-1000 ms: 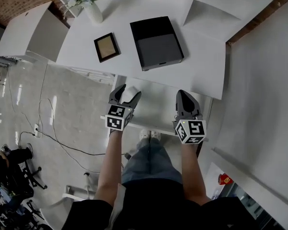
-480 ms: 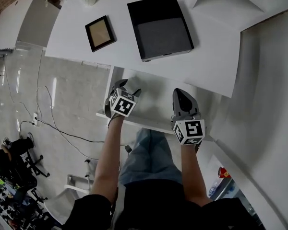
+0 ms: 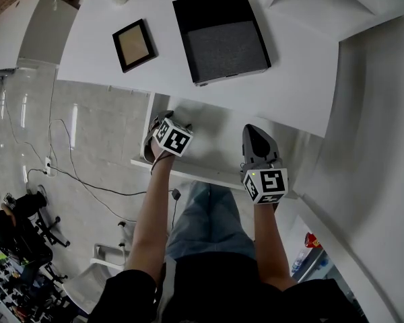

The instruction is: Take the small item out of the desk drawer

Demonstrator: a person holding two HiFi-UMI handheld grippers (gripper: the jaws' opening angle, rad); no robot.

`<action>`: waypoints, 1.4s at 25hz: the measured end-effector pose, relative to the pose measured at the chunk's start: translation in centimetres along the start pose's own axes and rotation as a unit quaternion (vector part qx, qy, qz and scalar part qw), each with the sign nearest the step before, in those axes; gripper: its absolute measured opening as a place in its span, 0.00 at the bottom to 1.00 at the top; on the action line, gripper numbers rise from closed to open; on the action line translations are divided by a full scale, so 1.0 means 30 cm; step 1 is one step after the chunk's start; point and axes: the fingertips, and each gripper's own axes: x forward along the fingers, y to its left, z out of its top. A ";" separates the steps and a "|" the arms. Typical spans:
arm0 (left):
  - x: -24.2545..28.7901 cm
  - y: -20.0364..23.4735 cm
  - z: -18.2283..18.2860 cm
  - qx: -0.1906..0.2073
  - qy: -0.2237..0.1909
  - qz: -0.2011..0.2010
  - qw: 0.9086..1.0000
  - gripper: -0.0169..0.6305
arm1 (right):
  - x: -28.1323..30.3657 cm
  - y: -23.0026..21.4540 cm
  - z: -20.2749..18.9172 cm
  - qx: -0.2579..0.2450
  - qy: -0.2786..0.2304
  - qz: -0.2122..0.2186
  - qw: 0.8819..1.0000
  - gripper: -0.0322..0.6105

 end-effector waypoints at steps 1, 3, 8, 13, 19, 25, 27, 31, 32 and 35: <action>0.007 0.000 -0.005 0.000 0.002 0.003 1.000 0.49 | 0.000 -0.001 -0.001 0.000 0.000 0.000 1.000 0.05; 0.010 0.001 -0.008 0.002 0.001 0.011 1.000 0.48 | -0.002 -0.003 0.002 -0.001 -0.001 -0.001 1.000 0.05; -0.007 0.009 0.011 0.003 -0.012 0.016 1.000 0.46 | -0.015 -0.020 0.004 0.002 -0.005 -0.007 1.000 0.05; -0.062 -0.005 0.049 0.001 -0.035 0.010 0.999 0.45 | -0.031 -0.009 0.029 0.000 -0.012 -0.009 1.000 0.05; -0.234 -0.018 0.142 -0.008 -0.108 0.022 0.994 0.45 | -0.082 0.009 0.116 -0.014 -0.042 -0.013 0.999 0.05; -0.534 -0.022 0.276 -0.043 -0.233 0.042 0.971 0.45 | -0.166 0.021 0.272 -0.035 -0.091 -0.029 0.995 0.05; -0.658 -0.023 0.334 -0.051 -0.292 0.049 0.954 0.45 | -0.197 0.021 0.332 -0.044 -0.110 -0.037 0.992 0.05; -0.900 -0.031 0.451 -0.040 -0.410 0.067 0.909 0.45 | -0.272 0.013 0.474 -0.061 -0.161 -0.058 0.983 0.05; -0.959 -0.034 0.482 -0.032 -0.438 0.072 0.896 0.45 | -0.292 0.007 0.511 -0.065 -0.176 -0.064 0.980 0.05; -1.121 -0.058 0.528 -0.025 -0.507 0.083 0.857 0.45 | -0.366 0.006 0.585 -0.068 -0.206 -0.080 0.973 0.05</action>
